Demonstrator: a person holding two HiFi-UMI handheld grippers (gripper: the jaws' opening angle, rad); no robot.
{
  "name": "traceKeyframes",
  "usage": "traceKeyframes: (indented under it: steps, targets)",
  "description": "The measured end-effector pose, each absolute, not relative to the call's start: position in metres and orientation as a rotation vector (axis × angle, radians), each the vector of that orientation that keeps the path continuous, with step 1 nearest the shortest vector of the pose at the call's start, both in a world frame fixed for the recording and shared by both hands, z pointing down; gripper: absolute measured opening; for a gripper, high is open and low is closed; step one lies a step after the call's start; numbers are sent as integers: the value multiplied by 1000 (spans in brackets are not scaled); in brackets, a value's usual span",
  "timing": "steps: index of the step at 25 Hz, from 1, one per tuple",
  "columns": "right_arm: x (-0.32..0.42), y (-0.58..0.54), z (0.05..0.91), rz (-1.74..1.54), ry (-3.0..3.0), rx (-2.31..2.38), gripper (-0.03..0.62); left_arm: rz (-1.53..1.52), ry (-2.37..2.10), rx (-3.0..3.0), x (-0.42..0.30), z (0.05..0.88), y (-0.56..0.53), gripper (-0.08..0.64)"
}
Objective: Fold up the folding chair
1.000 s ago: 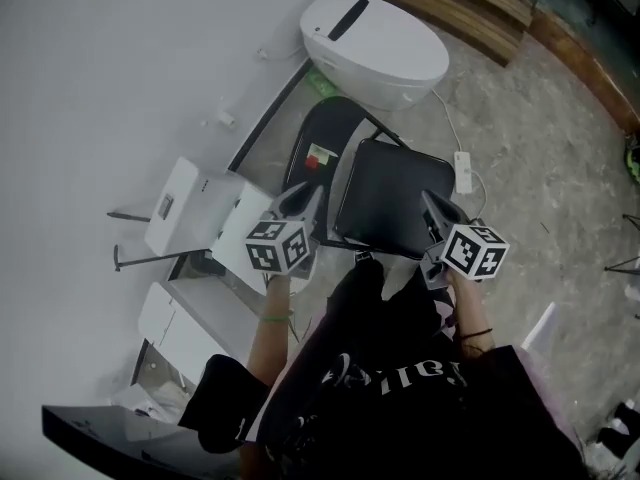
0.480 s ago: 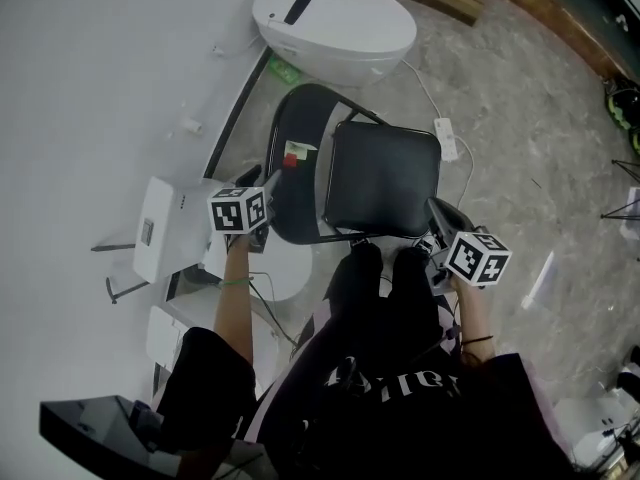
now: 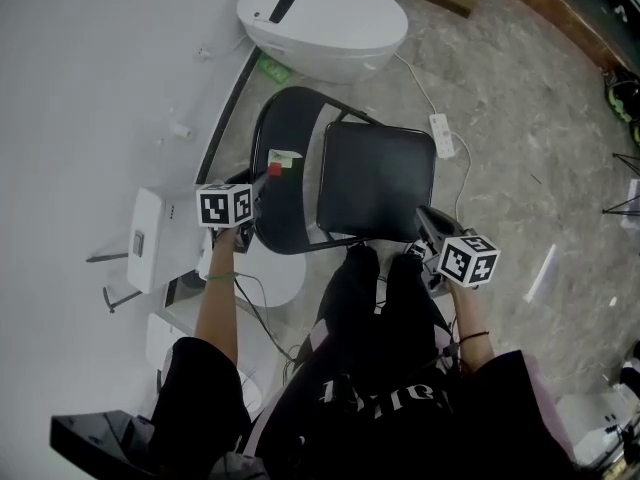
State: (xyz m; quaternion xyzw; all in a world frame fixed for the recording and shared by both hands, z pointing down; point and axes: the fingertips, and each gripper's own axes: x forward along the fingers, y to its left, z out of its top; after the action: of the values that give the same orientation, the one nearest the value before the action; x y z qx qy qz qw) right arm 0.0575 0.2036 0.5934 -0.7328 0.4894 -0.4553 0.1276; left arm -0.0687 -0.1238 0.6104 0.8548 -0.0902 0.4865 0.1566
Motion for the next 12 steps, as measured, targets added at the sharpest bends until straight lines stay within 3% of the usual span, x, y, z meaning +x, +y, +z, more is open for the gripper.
traceKeyframes:
  steps: [2, 4, 12]
  targets:
    - [62, 205, 611, -1370, 1462, -2109, 40, 1399, -272, 2450, -68, 611, -123, 164]
    - [68, 206, 626, -1405, 1500, -2094, 113, 1407, -297, 2445, -67, 612, -122, 163]
    - [109, 228, 730, -1550, 1449, -2173, 190, 1468, -396, 2428, -68, 615, -123, 158]
